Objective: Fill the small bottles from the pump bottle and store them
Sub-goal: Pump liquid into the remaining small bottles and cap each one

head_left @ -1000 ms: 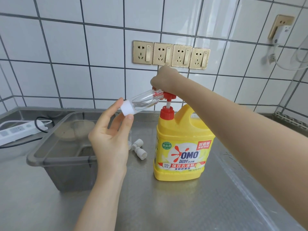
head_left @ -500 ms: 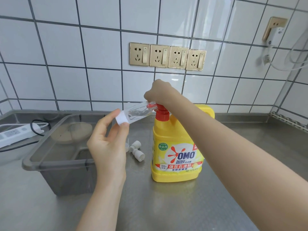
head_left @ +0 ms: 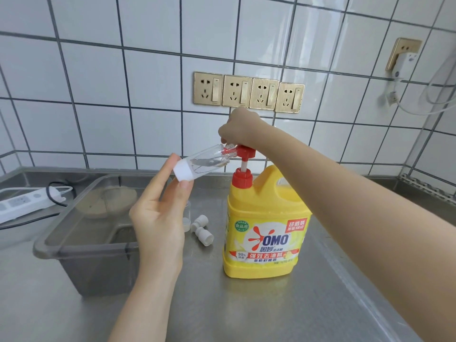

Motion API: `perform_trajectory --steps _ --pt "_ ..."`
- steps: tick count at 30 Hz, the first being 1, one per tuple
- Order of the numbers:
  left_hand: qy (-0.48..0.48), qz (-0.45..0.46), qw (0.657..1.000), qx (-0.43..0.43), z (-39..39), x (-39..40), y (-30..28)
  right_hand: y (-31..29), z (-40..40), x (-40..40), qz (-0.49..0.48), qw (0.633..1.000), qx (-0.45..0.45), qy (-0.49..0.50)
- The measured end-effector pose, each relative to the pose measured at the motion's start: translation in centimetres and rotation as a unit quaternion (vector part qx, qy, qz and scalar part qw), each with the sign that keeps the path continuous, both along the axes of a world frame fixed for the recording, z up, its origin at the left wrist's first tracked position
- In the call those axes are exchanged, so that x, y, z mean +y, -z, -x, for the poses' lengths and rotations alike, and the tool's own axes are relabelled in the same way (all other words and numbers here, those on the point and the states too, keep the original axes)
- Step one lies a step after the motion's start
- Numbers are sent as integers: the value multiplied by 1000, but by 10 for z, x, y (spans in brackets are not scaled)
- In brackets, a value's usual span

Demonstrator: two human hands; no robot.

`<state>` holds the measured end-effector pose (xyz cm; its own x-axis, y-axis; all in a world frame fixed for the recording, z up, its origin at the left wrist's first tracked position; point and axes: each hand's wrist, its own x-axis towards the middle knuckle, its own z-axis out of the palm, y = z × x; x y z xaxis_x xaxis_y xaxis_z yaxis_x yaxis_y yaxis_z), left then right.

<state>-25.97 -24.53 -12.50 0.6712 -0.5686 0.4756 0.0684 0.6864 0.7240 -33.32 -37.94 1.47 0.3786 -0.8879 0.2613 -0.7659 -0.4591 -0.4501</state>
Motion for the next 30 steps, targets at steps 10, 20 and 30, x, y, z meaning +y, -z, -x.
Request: perform_trajectory --steps 10,20,30 --pt "0 5 1000 -14 -2 -3 4 4 5 6 -106 994 -3 1" --pt "4 -11 1000 1 -2 -3 12 23 5 6 -63 995 55 47" --pt "41 23 999 7 -3 -3 9 10 4 14 -25 998 36 37"
